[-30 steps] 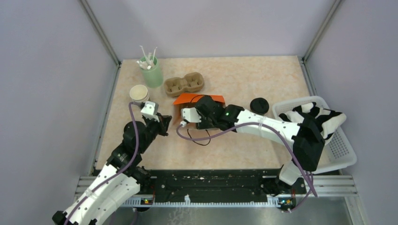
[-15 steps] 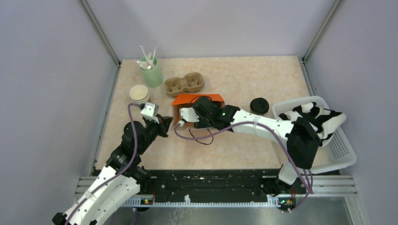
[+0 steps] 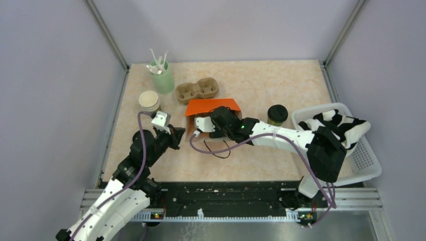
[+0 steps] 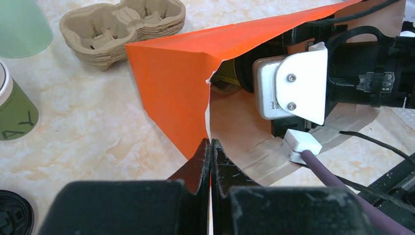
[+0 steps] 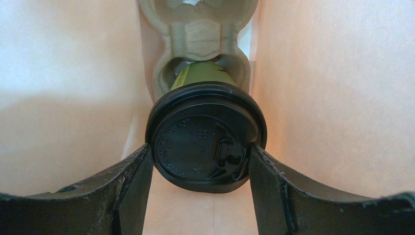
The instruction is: Pack the takeout coffee
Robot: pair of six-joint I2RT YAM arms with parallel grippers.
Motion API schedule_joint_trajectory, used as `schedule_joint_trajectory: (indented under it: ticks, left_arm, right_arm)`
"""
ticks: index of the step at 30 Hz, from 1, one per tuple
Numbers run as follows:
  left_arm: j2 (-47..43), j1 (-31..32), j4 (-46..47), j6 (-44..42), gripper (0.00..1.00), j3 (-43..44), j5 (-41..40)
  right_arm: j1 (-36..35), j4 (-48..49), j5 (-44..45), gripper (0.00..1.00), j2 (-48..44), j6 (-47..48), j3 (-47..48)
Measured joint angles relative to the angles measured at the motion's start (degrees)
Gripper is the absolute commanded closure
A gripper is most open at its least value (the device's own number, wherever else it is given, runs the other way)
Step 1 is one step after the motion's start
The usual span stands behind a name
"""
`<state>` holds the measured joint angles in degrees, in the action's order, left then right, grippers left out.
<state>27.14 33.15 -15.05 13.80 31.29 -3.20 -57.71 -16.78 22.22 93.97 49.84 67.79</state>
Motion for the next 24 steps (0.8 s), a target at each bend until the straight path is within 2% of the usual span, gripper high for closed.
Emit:
schedule_joint_trajectory:
  ticks: [24]
  left_arm:
    - [2.1, 0.0, -3.2, -0.4, 1.00, 2.9, 1.1]
  right_arm:
    - [0.3, 3.6, 0.4, 0.39, 3.2, 0.1, 0.3]
